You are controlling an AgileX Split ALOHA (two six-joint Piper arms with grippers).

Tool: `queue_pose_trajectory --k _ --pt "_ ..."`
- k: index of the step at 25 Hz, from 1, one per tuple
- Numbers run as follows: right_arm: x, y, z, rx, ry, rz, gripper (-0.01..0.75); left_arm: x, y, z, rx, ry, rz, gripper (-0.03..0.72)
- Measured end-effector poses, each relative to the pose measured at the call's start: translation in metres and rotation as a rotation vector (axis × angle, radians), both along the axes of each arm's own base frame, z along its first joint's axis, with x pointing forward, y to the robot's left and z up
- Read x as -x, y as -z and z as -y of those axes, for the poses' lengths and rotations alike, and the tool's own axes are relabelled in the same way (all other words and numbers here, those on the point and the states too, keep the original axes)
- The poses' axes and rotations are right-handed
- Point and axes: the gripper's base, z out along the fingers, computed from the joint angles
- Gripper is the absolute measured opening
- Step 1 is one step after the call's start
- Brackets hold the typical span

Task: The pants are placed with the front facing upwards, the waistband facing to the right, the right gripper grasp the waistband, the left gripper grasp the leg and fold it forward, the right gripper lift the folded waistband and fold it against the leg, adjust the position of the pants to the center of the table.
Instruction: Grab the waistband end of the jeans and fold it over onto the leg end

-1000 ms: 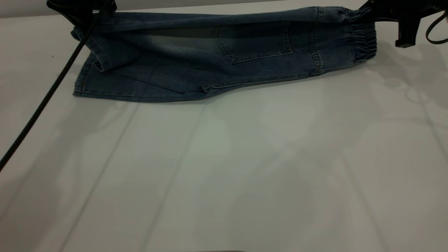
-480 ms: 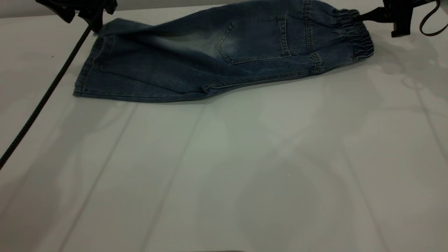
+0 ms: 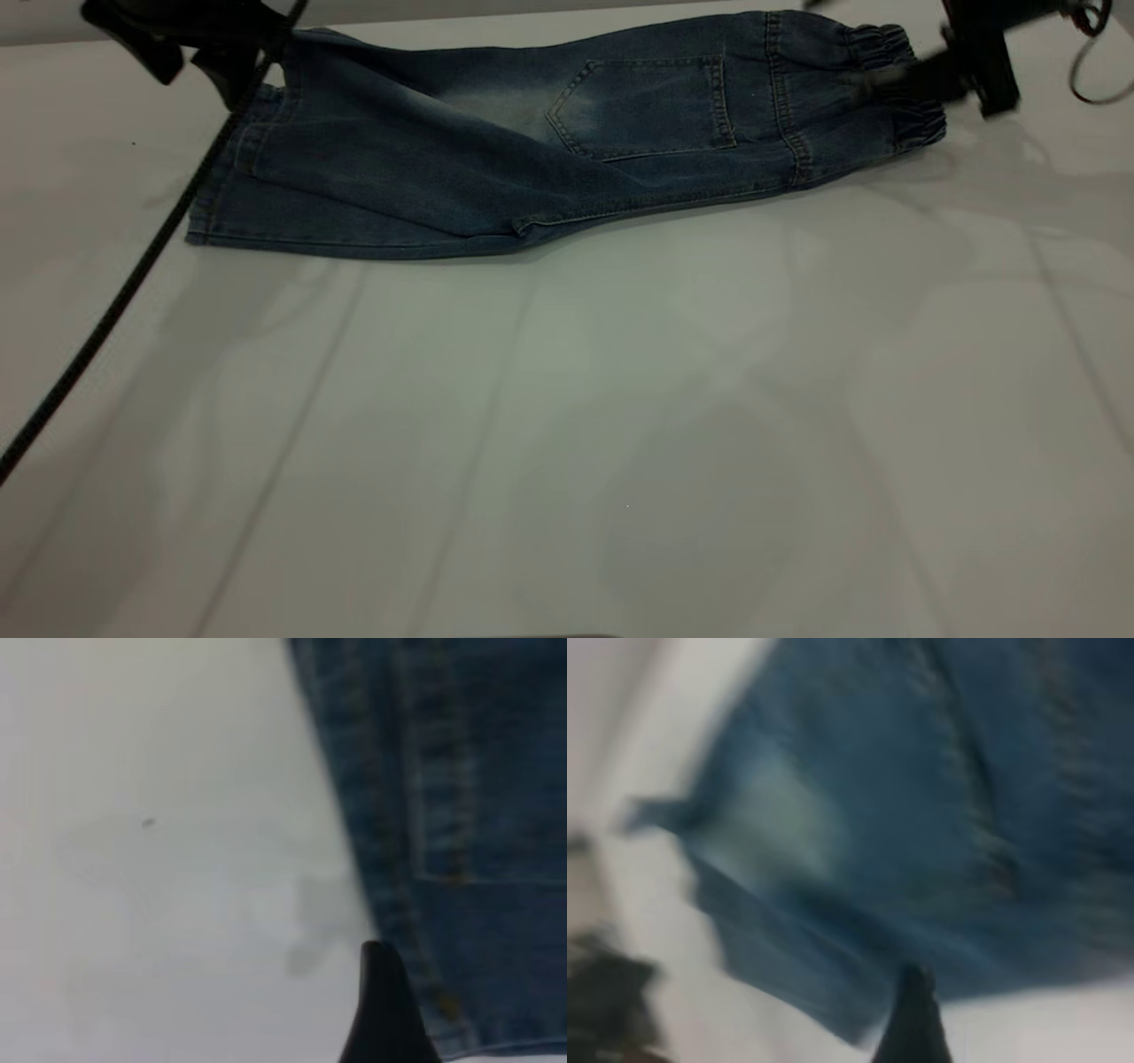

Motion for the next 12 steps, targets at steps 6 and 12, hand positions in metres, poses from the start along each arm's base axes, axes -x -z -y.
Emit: queue_pose_trajectory --k 6,12 --pt "0.007 0.015 0.013 0.234 -0.057 -0.063 0.505 0.003 -0.001 0.023 0.006 0.069 0.017 0.447" --pt "0.0 0.022 0.018 0.278 0.005 -0.023 0.569 0.005 -0.001 0.032 0.01 0.092 0.023 0.447"
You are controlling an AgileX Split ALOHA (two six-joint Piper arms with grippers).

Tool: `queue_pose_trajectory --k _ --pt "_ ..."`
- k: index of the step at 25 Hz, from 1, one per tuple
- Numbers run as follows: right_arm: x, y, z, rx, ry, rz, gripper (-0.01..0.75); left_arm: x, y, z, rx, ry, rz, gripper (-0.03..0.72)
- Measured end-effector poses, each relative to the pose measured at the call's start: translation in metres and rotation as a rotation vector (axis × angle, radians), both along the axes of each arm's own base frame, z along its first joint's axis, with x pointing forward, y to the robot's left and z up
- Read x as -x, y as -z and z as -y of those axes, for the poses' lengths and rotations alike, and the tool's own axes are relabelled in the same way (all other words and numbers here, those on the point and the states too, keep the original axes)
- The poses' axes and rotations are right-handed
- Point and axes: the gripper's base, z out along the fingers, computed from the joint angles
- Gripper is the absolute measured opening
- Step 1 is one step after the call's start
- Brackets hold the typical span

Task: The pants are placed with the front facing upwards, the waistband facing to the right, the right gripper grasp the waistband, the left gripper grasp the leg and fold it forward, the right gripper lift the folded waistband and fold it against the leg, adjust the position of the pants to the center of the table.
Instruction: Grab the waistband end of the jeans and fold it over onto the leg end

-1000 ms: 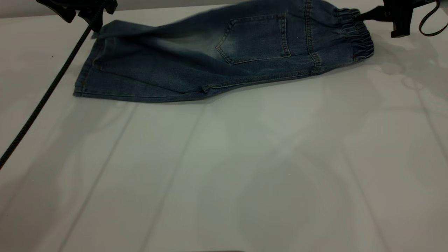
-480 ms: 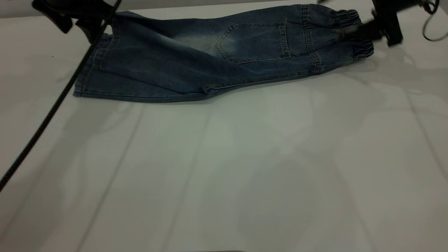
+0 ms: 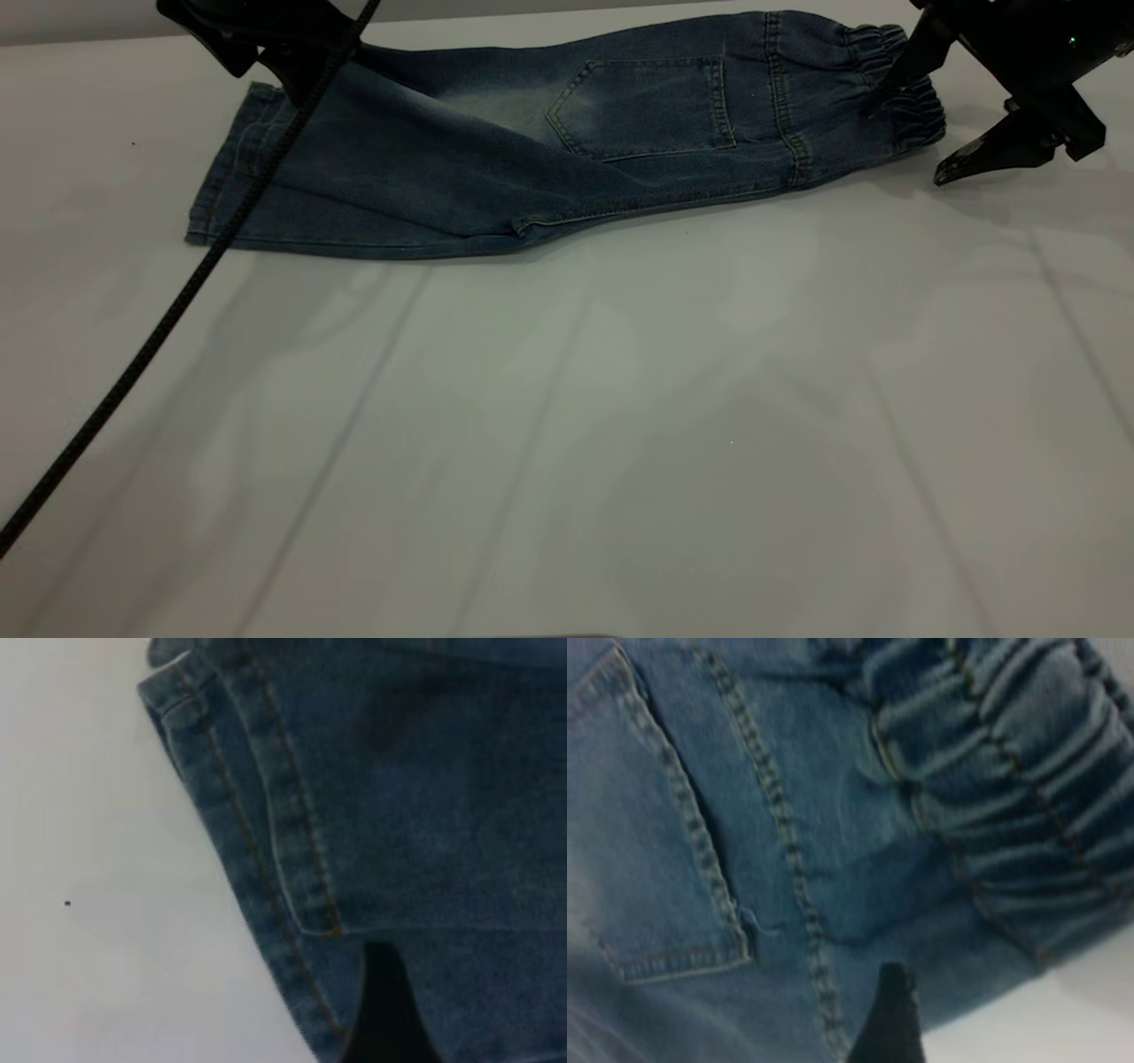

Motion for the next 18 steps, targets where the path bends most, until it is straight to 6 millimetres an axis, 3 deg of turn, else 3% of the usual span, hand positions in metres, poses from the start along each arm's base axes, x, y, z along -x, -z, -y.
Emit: queue_pose_trajectory --k 6,11,14,18 --pt "-0.008 0.02 -0.006 -0.128 0.078 0.045 0.575 0.002 0.0 0.003 -0.005 0.003 -0.011 0.447" --pt "-0.012 0.023 -0.007 -0.143 0.073 0.111 0.542 0.004 0.001 0.003 -0.015 -0.003 -0.029 0.443" --pt "-0.013 0.025 -0.005 -0.129 0.079 0.126 0.433 0.004 0.001 0.002 -0.017 -0.004 -0.032 0.443" --pt "-0.013 0.03 -0.003 -0.107 0.092 0.126 0.193 0.005 0.002 0.004 0.001 -0.004 -0.05 0.442"
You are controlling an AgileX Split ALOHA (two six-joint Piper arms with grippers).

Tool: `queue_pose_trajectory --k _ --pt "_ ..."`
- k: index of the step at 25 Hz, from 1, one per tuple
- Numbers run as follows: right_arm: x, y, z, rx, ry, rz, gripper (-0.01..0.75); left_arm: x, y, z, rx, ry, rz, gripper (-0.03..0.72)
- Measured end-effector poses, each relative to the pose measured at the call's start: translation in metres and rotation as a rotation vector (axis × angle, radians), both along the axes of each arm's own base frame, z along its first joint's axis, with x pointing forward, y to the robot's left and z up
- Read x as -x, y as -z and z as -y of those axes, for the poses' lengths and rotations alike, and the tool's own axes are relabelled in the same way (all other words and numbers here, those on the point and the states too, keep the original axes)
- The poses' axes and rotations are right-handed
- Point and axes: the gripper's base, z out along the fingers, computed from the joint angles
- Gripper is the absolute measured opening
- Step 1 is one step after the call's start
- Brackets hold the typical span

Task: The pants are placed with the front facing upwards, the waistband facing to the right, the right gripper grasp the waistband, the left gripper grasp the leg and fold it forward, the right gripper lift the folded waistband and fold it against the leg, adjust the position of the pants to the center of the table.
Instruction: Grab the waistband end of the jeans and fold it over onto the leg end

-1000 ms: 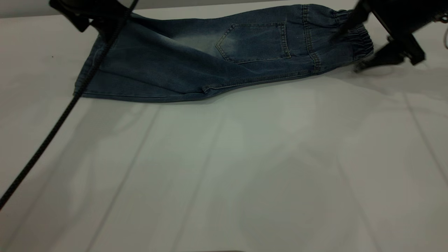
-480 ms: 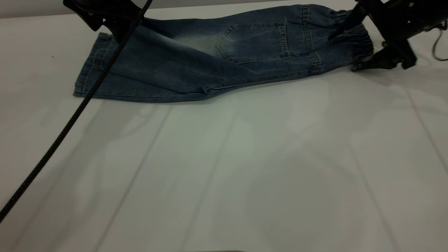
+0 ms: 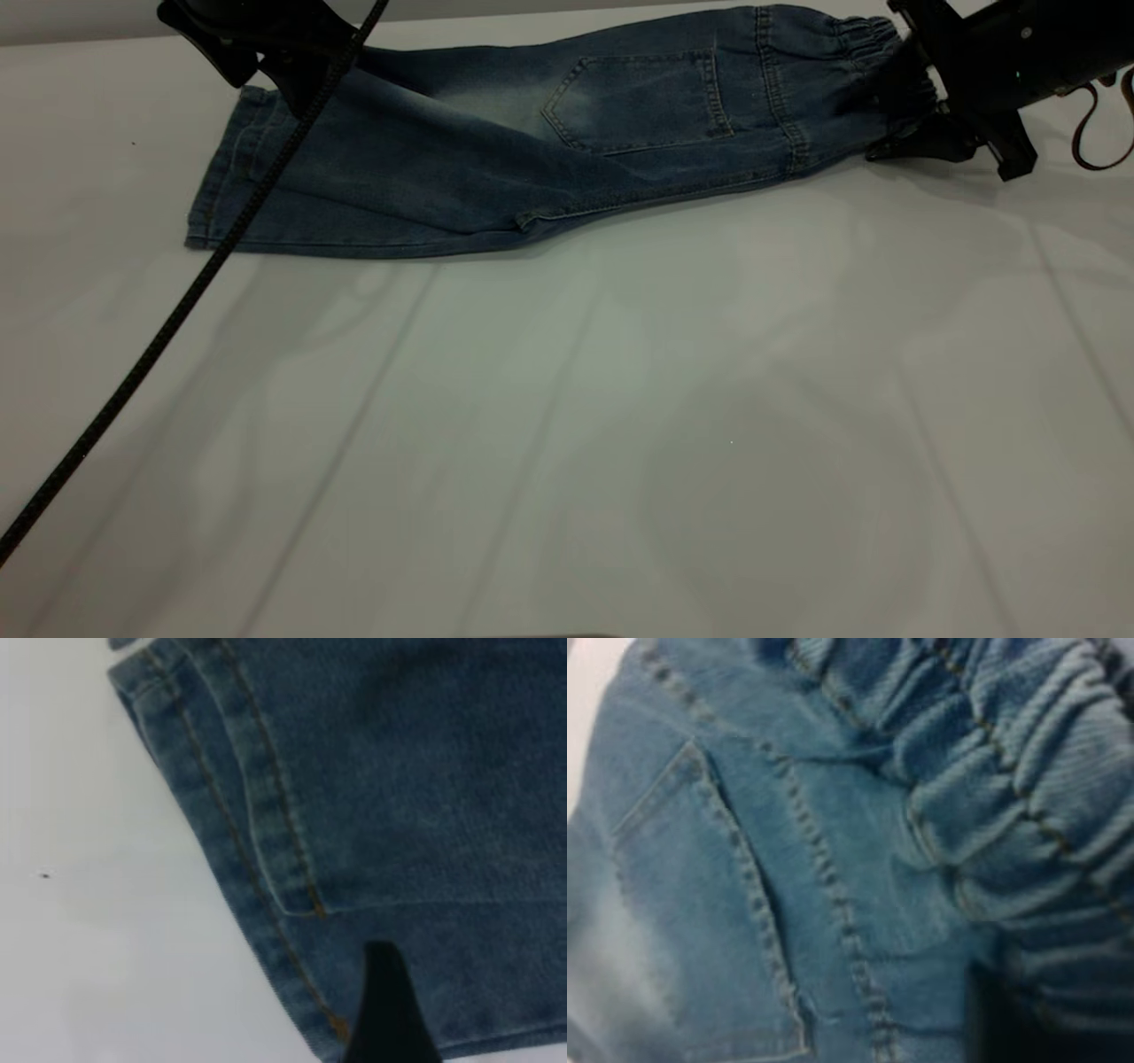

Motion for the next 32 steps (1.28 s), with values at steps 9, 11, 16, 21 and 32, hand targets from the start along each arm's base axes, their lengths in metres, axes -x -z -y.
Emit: queue_pose_trajectory --k 9,11,16,21,32 --pt "-0.003 -0.032 -0.005 -0.044 -0.114 0.156 0.069 0.006 0.01 0.011 0.086 0.085 -0.094 0.442" --pt "-0.003 -0.062 -0.01 -0.081 -0.175 0.246 0.069 0.008 0.021 0.015 0.111 0.099 -0.13 0.442" --pt "0.005 -0.133 -0.021 -0.17 -0.309 0.429 0.069 0.015 0.049 0.04 0.134 0.174 -0.175 0.442" --pt "0.02 -0.175 -0.033 -0.267 -0.441 0.52 0.069 0.027 0.07 0.072 0.124 0.252 -0.187 0.442" --pt "0.034 -0.189 -0.043 -0.189 -0.589 0.529 0.069 0.046 0.044 0.1 0.108 0.326 -0.189 0.442"
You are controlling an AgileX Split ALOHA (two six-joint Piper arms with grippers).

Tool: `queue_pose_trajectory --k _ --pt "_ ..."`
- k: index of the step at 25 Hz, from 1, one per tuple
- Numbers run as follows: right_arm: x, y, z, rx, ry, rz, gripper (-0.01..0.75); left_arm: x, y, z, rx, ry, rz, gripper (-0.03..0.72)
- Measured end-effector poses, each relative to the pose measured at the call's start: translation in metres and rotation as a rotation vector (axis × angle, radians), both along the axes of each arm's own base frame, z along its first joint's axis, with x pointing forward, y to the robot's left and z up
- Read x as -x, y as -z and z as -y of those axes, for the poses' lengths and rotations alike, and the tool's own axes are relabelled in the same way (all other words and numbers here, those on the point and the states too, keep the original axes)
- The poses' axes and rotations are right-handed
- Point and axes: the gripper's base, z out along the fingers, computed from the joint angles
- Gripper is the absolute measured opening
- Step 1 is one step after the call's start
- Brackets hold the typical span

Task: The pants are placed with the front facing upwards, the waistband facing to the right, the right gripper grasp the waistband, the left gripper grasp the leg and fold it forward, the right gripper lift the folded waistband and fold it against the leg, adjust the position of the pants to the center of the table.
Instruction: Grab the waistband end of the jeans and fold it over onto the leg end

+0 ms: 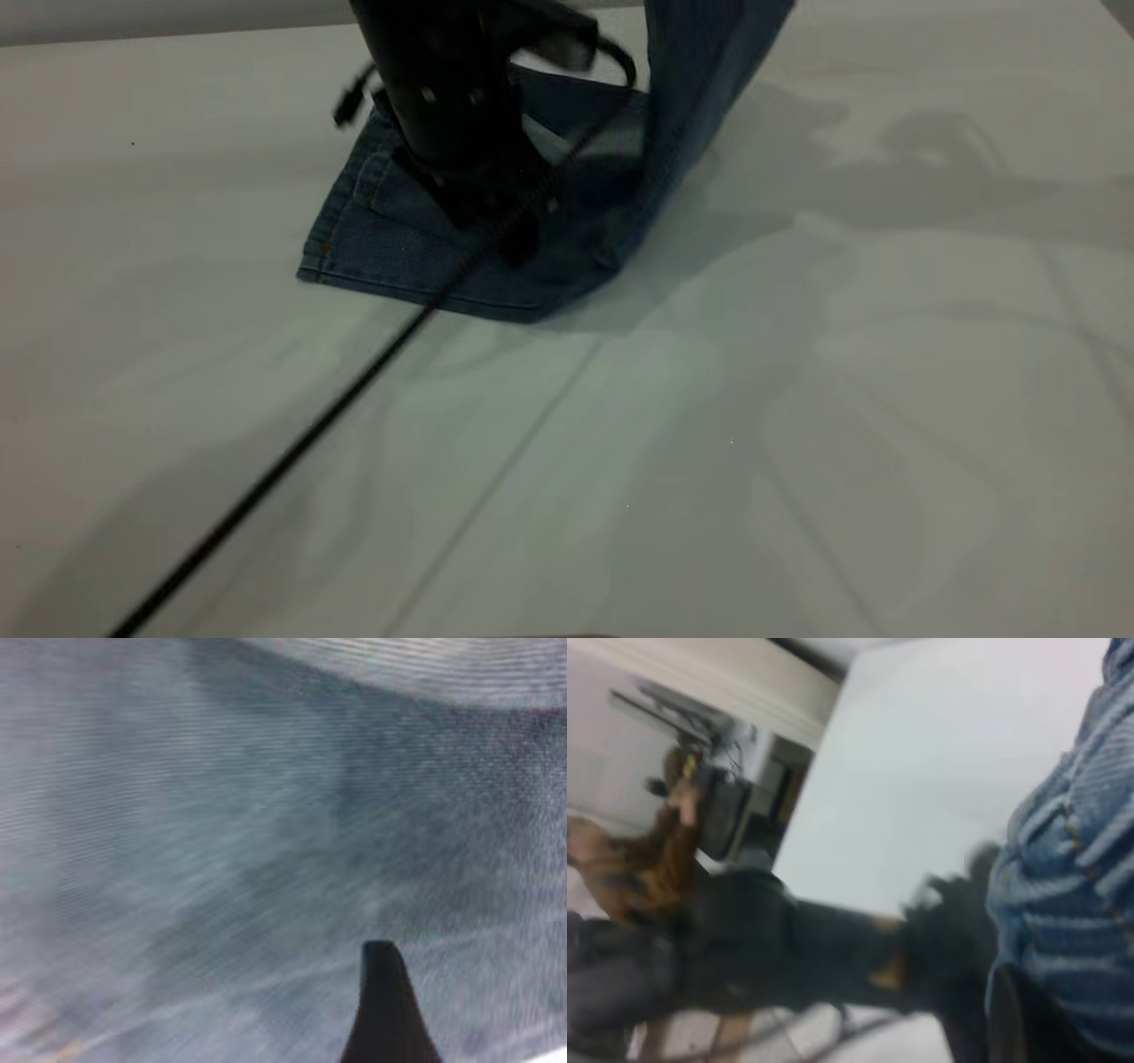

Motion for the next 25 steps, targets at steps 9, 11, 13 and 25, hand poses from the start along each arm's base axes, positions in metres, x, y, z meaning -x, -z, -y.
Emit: queue_pose_trajectory --k 9,11,13,25 --pt "0.003 0.003 -0.005 0.036 -0.036 0.006 0.069 -0.013 -0.051 -0.036 -0.094 -0.035 0.108 0.442" --pt "0.004 0.002 -0.014 0.034 -0.058 0.017 0.069 -0.018 -0.048 -0.051 -0.107 -0.077 0.095 0.442" --pt "0.006 0.001 -0.025 0.028 -0.083 0.034 0.069 -0.02 -0.044 -0.064 -0.116 -0.11 0.082 0.442" --pt "0.017 -0.004 -0.077 -0.016 -0.194 0.108 0.069 -0.009 0.019 -0.074 -0.138 -0.133 -0.024 0.442"
